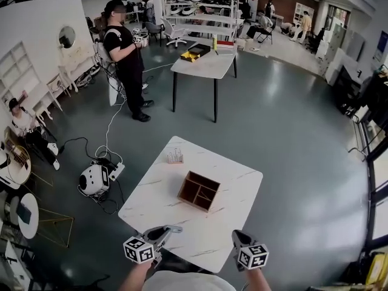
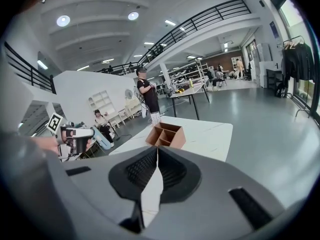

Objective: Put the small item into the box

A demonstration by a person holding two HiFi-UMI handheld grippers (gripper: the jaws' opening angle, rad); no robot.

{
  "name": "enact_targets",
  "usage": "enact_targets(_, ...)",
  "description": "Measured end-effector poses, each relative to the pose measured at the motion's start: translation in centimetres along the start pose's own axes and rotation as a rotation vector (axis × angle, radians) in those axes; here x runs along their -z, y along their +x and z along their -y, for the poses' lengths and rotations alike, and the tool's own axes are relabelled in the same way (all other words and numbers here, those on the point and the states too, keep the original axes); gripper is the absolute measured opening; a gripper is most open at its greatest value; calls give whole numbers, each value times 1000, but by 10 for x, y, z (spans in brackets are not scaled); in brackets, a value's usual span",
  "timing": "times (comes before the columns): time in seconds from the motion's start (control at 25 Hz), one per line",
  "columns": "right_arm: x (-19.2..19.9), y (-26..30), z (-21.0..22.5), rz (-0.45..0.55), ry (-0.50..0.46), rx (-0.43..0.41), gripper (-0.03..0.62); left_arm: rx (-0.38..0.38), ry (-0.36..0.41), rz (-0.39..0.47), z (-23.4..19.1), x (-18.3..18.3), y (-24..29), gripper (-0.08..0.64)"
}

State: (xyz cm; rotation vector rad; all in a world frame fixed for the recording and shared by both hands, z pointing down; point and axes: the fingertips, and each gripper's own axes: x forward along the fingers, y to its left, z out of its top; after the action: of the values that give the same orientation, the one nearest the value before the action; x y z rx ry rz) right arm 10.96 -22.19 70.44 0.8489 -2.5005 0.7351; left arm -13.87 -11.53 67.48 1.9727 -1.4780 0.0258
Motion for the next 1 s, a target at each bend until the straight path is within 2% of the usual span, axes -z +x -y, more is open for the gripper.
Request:
enact_targets(0.44, 5, 18, -8, 6, 88, 120, 26, 127, 74, -82, -35, -18, 53, 72)
enact_targets(1.0, 25, 22, -11, -1, 193, 254, 26, 209, 236, -180, -60, -18, 131, 72)
